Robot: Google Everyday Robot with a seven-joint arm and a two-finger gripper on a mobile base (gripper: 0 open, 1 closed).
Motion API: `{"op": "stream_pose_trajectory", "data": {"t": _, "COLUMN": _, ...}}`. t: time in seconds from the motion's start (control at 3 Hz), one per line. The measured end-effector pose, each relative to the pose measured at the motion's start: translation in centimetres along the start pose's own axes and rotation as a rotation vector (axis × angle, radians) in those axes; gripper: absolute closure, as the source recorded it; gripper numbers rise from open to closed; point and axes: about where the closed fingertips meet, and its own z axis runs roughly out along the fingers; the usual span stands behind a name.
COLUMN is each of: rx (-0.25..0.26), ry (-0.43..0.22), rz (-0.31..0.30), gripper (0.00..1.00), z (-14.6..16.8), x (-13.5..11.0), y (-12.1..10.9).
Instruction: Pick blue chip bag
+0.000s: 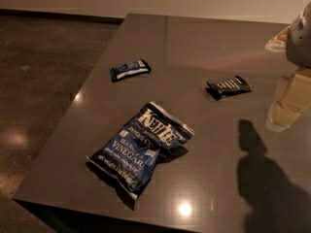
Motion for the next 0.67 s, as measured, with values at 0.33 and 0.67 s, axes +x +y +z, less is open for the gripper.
{"op": "stream_pose_trajectory", "data": {"t": 0.33, "rx": 0.000, "ry": 0.000, "rz": 0.000, "gripper": 0.00, "z": 0.00, "x": 0.00, "y": 0.00}}
{"op": "stream_pose_trajectory", "data": {"t": 0.67, "rx": -0.014, "ry": -0.019, "rz": -0.015, "gripper": 0.00, "z": 0.15, "x": -0.67, "y": -0.25}}
